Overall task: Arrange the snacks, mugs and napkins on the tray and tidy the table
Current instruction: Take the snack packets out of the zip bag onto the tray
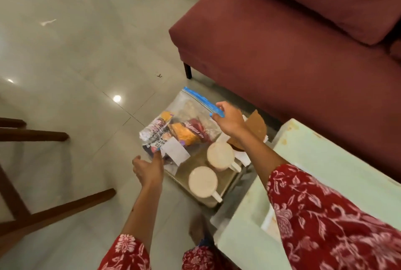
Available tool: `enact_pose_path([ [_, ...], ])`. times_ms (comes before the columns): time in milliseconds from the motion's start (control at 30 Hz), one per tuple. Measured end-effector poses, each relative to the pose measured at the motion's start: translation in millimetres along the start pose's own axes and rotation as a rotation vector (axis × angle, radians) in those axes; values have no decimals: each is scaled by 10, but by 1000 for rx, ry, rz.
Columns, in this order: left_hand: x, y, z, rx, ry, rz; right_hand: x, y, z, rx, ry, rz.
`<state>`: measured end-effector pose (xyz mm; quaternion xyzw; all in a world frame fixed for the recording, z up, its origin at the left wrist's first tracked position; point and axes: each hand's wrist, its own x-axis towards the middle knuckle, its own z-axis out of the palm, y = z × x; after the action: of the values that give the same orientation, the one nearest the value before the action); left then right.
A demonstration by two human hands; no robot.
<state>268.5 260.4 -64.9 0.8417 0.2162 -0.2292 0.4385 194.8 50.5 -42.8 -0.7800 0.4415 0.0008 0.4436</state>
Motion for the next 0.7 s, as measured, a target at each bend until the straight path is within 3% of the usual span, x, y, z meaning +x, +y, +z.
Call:
enact_pose_path([
  [100, 333, -21, 66, -14, 11, -160, 363, 67, 266, -107, -56, 85],
  [200, 532, -95, 145, -75, -86, -268, 574, 174, 423, -197, -58, 184],
  [400, 656, -97, 176, -289, -193, -374, 698, 265, 615, -131, 146, 382],
  [700, 572, 254, 118, -367, -196, -395, 481, -391, 147, 232, 225, 210],
])
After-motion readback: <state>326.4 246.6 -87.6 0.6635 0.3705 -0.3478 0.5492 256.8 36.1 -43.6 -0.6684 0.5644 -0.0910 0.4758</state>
